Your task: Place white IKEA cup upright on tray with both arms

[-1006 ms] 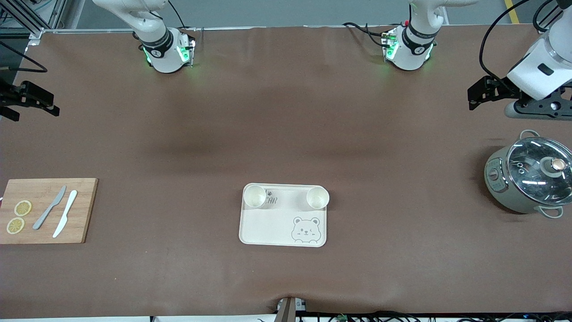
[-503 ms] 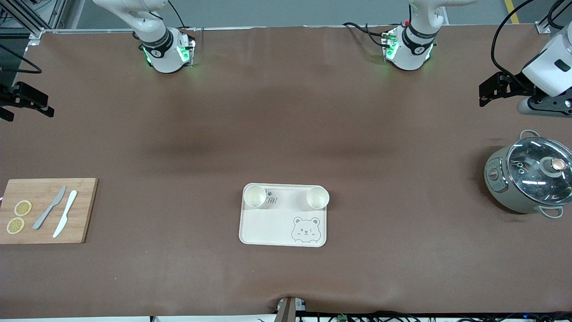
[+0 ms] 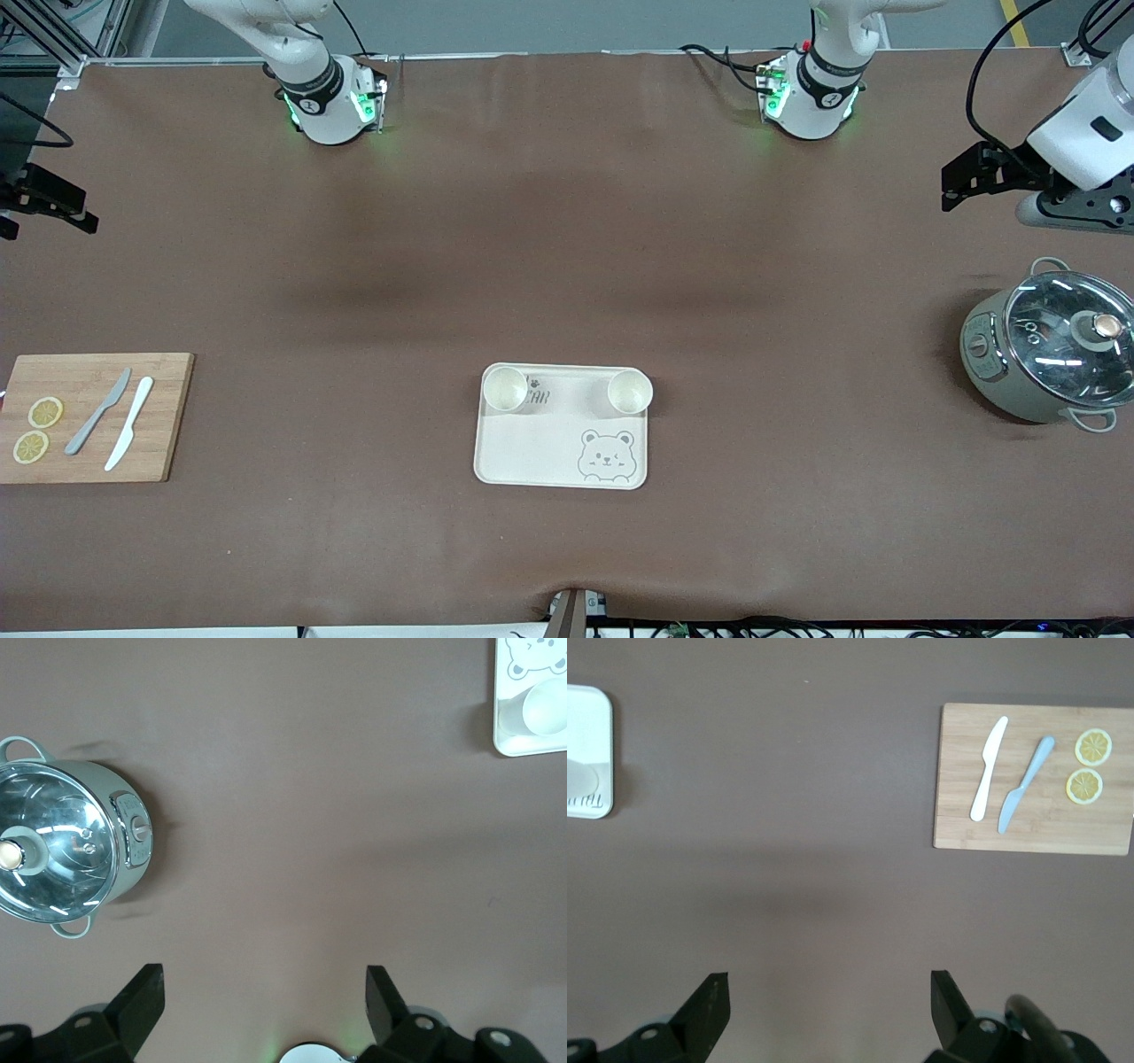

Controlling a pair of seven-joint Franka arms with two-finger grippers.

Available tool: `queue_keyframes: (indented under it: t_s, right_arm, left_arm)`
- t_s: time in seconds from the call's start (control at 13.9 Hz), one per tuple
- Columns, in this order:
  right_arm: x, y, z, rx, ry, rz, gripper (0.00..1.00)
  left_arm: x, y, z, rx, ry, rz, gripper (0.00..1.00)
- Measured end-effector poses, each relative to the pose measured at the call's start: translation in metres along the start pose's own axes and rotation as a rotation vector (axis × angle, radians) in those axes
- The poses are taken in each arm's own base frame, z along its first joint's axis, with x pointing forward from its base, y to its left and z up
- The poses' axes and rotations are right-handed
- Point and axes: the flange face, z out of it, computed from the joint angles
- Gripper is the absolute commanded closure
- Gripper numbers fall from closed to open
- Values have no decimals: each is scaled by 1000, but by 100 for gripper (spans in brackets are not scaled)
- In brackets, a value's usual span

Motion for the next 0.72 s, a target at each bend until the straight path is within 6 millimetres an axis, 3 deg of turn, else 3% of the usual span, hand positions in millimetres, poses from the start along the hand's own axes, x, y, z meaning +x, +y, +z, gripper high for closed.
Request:
queue_keyframes:
  t_s: [0.72]
  right_arm:
    - [-1, -6, -1, 2, -16, 12, 0]
  left_arm:
    - [1, -3, -6, 0, 19, -46, 0]
